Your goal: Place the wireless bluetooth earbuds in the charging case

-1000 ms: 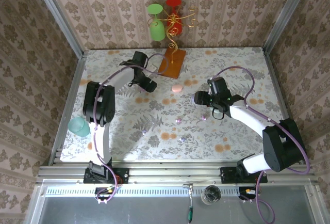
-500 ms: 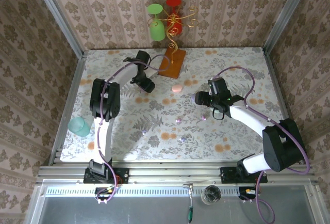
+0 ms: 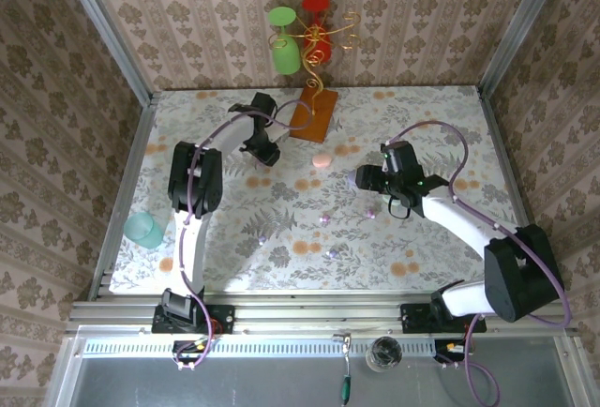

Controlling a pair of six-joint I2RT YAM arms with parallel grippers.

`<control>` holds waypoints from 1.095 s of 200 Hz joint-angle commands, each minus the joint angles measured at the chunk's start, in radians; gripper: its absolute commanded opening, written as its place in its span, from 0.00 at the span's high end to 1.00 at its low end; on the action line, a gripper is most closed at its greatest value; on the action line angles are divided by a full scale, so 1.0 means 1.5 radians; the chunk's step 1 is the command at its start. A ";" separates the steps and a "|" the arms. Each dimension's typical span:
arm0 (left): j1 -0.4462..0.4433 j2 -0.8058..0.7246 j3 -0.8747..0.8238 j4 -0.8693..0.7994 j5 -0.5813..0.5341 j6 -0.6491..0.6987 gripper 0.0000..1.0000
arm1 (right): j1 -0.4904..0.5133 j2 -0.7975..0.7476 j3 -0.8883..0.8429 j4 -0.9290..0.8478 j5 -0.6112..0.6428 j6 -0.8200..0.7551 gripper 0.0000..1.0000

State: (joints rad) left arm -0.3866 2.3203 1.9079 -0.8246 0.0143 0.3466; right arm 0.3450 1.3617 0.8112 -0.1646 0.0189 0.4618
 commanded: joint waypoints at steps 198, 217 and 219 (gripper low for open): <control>0.036 -0.412 -0.745 1.202 0.273 -1.124 0.66 | 0.172 0.031 -0.064 0.446 -0.106 -0.171 0.19; 0.010 -0.400 -0.784 1.300 0.246 -1.226 0.67 | 0.193 0.074 -0.055 0.506 -0.089 -0.201 0.17; 0.008 -0.398 -0.787 1.308 0.243 -1.232 0.67 | 0.193 0.079 -0.053 0.511 -0.089 -0.202 0.17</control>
State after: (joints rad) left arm -0.3317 1.7069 0.7769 0.7746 0.3897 -1.1671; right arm 0.6022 1.4067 0.6952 0.4332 -0.1287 0.2539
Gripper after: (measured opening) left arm 0.405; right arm 0.819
